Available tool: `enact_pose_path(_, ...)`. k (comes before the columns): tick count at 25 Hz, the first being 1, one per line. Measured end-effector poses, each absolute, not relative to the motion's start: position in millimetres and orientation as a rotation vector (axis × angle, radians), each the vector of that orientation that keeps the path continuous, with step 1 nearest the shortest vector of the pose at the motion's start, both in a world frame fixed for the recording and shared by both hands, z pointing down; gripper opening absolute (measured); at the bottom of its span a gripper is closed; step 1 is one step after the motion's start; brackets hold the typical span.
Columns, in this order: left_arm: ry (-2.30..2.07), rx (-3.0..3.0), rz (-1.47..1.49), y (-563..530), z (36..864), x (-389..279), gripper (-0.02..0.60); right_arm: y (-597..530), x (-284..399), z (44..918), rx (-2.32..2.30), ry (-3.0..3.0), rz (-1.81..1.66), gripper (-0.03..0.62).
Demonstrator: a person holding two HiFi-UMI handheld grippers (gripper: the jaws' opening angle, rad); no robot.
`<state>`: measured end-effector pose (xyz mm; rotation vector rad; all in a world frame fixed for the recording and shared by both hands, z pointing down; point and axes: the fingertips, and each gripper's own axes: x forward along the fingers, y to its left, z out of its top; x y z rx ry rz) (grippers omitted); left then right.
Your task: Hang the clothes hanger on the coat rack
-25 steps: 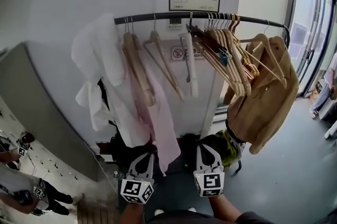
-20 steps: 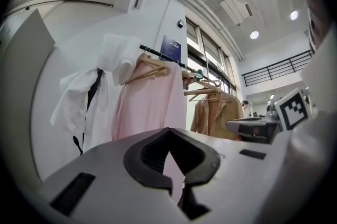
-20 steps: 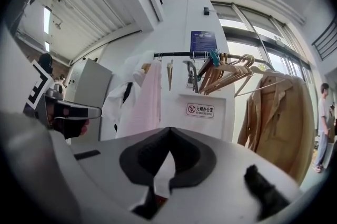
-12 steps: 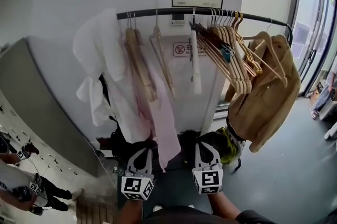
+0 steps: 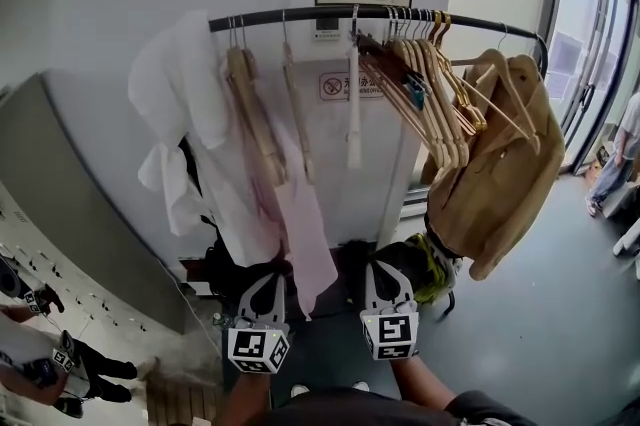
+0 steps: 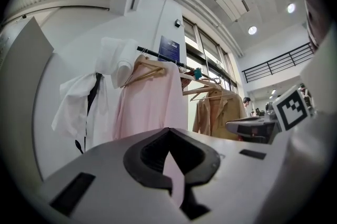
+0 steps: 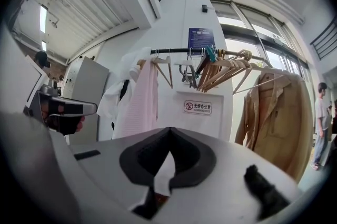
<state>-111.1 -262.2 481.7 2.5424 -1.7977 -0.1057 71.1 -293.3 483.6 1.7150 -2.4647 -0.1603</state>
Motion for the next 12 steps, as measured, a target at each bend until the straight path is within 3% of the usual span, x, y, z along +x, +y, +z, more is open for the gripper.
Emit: enact_pose_path(12, -1.752, 2.556, -0.053, -259.2, 491.0, -100.0, 0.002, -294.4, 73.7, 492.0, 1.712, -2.447, -0.15, 0.014)
